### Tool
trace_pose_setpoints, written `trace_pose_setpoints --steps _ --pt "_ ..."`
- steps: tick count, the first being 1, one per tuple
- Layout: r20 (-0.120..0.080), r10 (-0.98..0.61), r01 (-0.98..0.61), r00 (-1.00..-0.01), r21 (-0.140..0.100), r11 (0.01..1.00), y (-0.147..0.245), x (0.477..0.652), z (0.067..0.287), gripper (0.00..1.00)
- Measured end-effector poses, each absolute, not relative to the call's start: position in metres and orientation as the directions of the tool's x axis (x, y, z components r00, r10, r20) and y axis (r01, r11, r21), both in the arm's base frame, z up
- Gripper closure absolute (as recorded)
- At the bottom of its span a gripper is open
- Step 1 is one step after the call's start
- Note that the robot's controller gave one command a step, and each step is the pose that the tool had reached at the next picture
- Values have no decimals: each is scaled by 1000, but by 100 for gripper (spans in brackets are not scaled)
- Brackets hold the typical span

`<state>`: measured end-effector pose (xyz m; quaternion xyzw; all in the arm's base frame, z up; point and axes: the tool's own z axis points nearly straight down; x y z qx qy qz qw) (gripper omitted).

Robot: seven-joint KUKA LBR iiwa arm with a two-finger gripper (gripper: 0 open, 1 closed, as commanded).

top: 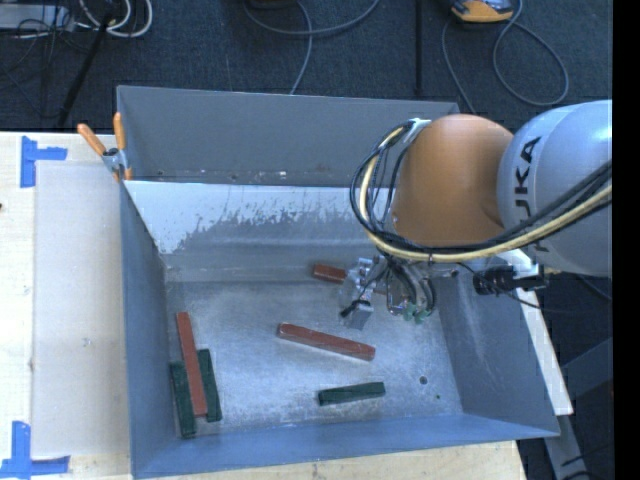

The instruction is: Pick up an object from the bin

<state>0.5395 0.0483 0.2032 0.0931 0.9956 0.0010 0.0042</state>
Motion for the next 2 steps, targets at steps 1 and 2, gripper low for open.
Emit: trace_pose_setpoints --steps 1,2 --pt "0 186 186 -982 0 982 48 538 199 0" --pt "5 290 290 -957 -2 957 60 486 71 0"
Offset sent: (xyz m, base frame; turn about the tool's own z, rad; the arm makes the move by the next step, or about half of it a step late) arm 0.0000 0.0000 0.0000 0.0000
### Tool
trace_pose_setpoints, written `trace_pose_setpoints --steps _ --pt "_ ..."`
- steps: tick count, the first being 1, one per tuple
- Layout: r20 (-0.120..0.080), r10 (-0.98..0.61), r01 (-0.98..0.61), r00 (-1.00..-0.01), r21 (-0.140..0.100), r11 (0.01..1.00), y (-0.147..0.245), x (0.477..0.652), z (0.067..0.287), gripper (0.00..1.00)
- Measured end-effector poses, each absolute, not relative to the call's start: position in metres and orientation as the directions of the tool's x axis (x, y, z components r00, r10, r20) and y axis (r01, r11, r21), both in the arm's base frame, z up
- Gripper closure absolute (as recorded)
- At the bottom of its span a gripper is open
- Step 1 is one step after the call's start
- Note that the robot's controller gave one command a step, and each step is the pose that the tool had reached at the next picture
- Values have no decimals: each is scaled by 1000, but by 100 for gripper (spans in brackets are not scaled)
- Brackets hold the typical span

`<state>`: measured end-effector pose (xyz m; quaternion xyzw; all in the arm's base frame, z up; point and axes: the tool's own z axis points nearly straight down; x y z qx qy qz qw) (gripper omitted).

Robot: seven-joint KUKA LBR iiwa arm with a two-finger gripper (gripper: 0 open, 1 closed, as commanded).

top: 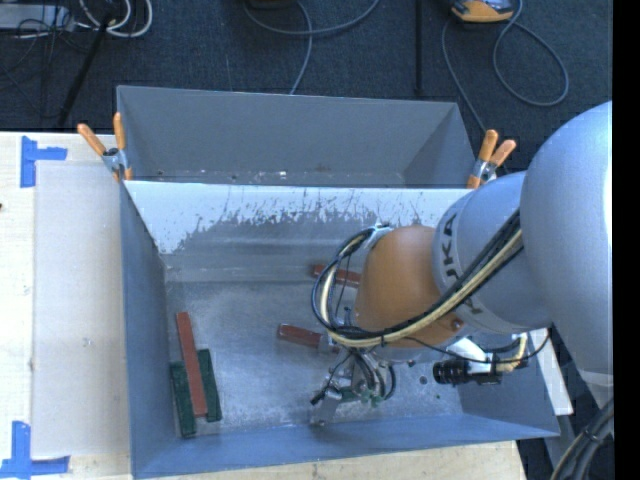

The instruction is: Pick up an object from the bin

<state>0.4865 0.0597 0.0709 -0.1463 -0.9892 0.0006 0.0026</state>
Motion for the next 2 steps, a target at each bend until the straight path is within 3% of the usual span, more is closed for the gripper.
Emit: trace_pose_setpoints --steps 1,2 --pt "1 292 292 -956 0 956 59 488 74 100" --pt "1 293 293 -956 0 956 59 488 74 0"
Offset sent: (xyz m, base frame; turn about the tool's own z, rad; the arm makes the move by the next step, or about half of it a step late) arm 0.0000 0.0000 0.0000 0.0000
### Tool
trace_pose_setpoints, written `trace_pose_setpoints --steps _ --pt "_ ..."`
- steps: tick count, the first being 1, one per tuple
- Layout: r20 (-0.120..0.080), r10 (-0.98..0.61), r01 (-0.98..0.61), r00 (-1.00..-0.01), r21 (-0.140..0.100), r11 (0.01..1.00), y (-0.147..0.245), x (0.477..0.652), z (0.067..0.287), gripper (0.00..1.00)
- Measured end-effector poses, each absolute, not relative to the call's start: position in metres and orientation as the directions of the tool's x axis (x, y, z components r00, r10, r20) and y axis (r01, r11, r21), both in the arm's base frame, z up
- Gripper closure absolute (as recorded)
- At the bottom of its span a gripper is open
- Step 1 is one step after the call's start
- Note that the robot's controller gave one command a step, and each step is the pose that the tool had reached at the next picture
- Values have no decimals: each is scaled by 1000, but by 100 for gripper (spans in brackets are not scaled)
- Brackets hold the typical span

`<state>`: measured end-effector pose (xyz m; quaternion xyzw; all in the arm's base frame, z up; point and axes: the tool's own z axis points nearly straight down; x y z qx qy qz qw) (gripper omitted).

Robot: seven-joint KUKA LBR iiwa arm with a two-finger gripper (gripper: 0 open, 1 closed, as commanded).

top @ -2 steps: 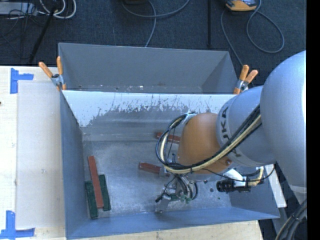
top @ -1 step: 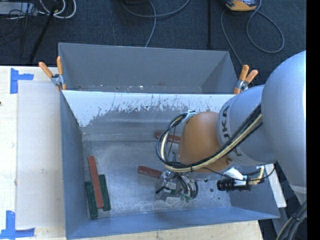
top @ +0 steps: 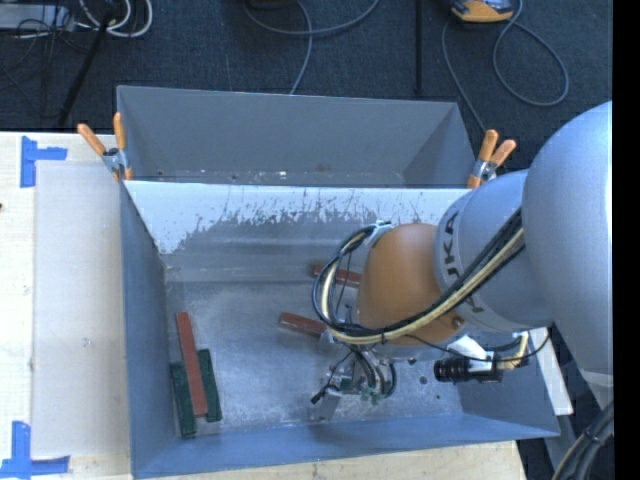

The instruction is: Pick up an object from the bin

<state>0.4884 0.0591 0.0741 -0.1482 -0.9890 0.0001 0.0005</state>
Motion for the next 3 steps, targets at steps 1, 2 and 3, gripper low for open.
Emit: trace_pose_setpoints --steps 1,2,3 --pt "-2 -42 -42 -999 -2 999 -2 492 124 0" --pt "-1 -66 -66 -998 0 998 7 517 67 0" --pt "-9 -62 -62 -998 1 998 7 519 73 100"
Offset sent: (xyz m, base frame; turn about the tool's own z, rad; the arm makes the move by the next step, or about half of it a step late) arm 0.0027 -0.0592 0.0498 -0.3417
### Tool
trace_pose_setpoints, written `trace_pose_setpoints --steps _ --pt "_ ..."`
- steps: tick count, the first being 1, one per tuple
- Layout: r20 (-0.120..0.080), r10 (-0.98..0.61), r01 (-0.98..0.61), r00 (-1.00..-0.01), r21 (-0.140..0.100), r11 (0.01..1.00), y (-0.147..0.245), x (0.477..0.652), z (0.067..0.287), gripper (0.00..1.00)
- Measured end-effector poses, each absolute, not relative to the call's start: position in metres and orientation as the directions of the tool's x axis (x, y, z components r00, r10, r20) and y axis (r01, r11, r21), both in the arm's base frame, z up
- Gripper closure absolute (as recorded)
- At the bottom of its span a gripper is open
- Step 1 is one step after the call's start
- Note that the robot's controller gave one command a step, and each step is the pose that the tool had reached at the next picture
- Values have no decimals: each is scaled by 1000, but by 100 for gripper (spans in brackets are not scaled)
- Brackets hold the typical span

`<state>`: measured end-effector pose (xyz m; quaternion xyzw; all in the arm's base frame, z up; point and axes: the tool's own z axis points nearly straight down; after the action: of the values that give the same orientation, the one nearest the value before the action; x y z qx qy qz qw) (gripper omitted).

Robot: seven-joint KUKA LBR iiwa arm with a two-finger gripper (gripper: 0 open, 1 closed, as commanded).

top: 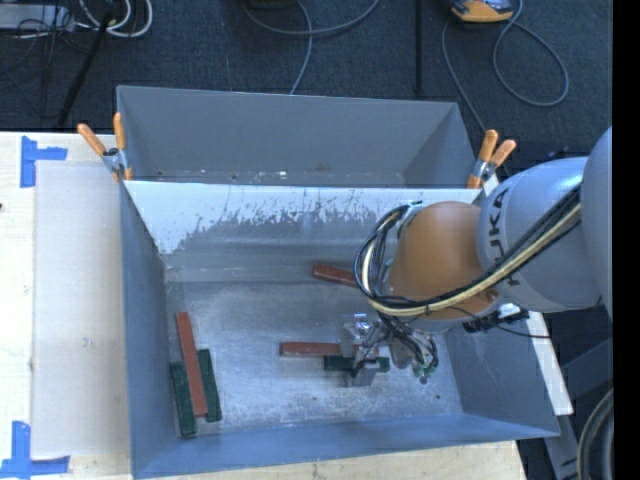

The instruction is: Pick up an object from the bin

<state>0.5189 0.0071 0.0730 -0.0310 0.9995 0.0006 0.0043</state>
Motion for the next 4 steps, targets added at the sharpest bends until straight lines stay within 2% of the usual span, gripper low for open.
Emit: trace_pose_setpoints --steps 1,2,3,4 --pt "-10 -44 -44 -999 -1 999 8 536 229 100" --pt "-1 -42 -42 -999 0 999 8 534 225 0" --pt "7 152 152 -988 -1 988 13 556 85 0" --pt "-3 130 130 -991 2 991 46 580 69 0"
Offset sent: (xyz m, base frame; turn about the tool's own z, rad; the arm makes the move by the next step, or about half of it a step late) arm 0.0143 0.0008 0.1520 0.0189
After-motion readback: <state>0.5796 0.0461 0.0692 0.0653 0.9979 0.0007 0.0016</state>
